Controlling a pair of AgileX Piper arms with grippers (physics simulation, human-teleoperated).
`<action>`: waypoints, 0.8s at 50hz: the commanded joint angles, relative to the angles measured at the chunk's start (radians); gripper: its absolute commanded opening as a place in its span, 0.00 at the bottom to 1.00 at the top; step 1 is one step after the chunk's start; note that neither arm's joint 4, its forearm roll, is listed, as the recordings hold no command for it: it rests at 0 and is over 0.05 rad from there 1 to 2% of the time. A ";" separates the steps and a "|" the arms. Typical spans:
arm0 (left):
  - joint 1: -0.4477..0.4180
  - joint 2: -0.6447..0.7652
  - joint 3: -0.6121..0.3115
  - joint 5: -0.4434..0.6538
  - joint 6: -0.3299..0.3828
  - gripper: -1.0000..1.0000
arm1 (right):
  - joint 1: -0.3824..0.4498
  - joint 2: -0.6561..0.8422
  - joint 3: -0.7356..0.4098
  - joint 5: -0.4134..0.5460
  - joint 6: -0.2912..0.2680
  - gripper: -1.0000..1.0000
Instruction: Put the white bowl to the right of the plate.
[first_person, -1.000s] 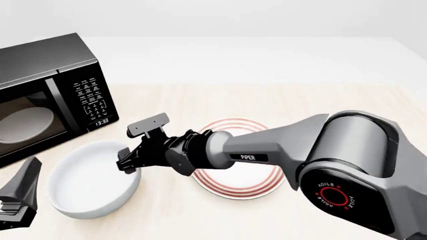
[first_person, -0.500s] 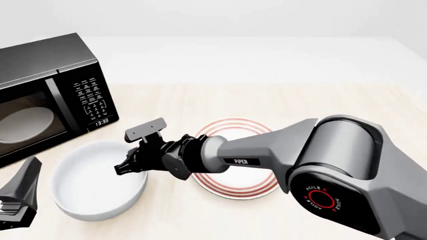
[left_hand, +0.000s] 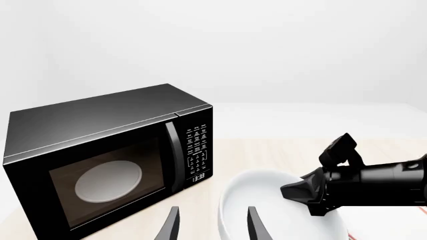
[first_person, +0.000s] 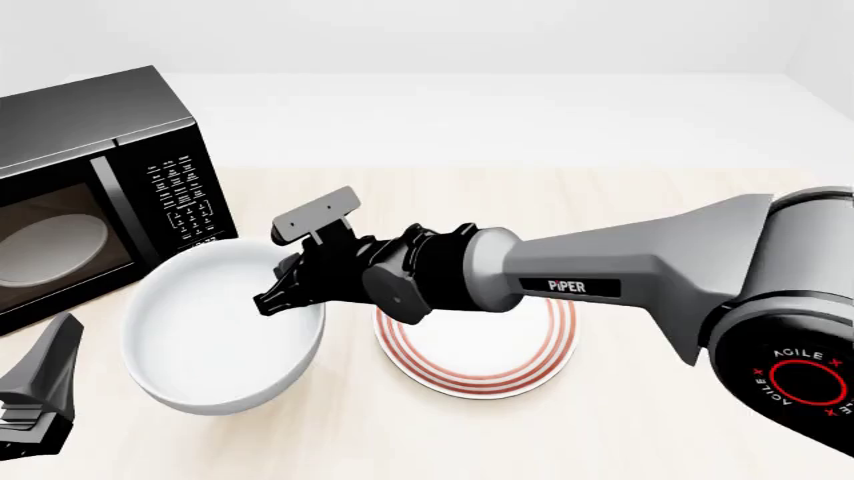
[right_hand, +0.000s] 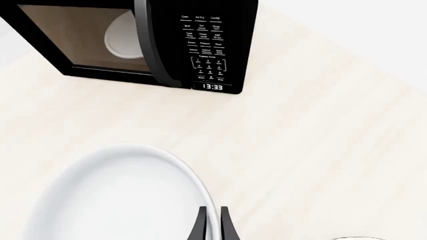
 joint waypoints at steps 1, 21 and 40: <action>0.000 0.000 0.000 0.000 0.000 1.00 | -0.054 -0.118 0.081 -0.013 -0.030 0.00; 0.000 0.000 0.000 0.000 0.000 1.00 | -0.292 -0.267 0.238 -0.023 -0.043 0.00; 0.000 0.000 0.000 0.000 0.000 1.00 | -0.542 -0.341 0.361 -0.078 -0.032 0.00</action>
